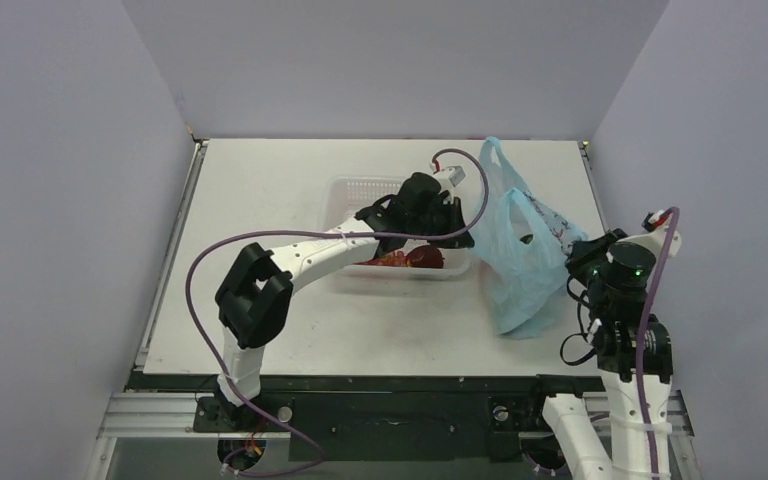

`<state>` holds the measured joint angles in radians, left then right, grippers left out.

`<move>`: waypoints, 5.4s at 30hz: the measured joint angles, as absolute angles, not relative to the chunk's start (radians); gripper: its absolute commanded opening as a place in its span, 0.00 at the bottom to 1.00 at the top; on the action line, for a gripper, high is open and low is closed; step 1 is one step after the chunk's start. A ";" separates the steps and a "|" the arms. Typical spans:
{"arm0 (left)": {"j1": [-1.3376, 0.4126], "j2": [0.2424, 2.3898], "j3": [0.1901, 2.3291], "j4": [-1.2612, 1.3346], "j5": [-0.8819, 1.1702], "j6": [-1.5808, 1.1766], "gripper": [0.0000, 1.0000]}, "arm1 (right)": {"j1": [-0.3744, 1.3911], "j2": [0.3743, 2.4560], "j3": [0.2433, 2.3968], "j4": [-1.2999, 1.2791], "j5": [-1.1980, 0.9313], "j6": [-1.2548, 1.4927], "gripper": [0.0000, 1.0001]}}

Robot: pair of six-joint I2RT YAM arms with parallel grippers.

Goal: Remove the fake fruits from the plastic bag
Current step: Adjust the plastic bag at the center of the board.

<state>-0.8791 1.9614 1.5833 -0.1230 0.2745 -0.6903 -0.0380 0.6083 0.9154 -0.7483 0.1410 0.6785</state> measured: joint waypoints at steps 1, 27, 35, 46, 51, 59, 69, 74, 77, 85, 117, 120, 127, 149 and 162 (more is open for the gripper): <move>-0.875 1.963 1.597 -0.132 0.277 -0.690 0.00 | -0.039 0.617 0.965 -0.742 0.137 0.665 0.00; -0.804 2.292 2.313 -0.362 0.413 -0.684 0.00 | -0.040 0.833 1.097 -0.696 0.158 0.491 0.12; -0.804 2.192 2.008 -0.379 0.427 -0.611 0.25 | -0.039 0.640 0.847 -0.823 -0.003 0.525 0.48; -0.804 1.936 1.854 -0.434 0.451 -0.529 0.94 | 0.096 0.638 0.935 -0.968 -0.118 0.502 0.57; -0.803 1.782 1.711 -0.353 0.525 -0.582 0.97 | 0.160 0.688 1.018 -0.997 -0.122 0.468 0.59; -0.822 1.691 1.465 -0.125 0.627 -0.736 0.97 | 0.192 0.658 0.962 -1.002 -0.194 0.454 0.52; -1.013 1.723 1.409 -0.086 0.579 -0.731 0.91 | 0.231 0.604 0.713 -1.057 -0.212 0.553 0.38; -1.123 1.721 1.296 -0.092 0.464 -0.683 0.91 | 0.231 0.596 0.715 -1.066 -0.124 0.623 0.42; -1.154 1.721 1.201 -0.059 0.427 -0.690 0.89 | 0.231 0.599 0.752 -1.063 -0.052 0.659 0.46; -1.171 1.694 1.102 -0.038 0.348 -0.693 0.97 | 0.231 0.703 0.944 -0.999 0.121 0.655 0.61; -0.972 1.919 1.450 0.013 0.397 -0.694 0.68 | 0.342 1.003 0.981 -0.939 0.426 0.494 0.64; -0.986 1.954 1.454 0.002 0.383 -0.698 0.31 | 0.342 1.016 0.981 -0.941 0.467 0.504 0.41; -0.965 1.968 1.466 -0.015 0.313 -0.684 0.00 | 0.314 1.046 0.971 -0.944 0.571 0.534 0.00; -0.923 2.008 1.657 -0.062 0.452 -0.716 0.00 | -0.038 0.934 1.222 -0.887 0.165 0.424 0.67; -0.905 1.968 1.508 -0.039 0.436 -0.720 0.00 | 0.381 1.153 1.161 -0.998 0.314 0.384 0.74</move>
<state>-0.9054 1.9682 1.5078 -0.0391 0.4358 -0.7204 0.3805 1.1526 1.1610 -0.9981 0.3141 0.3840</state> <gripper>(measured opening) 0.003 0.743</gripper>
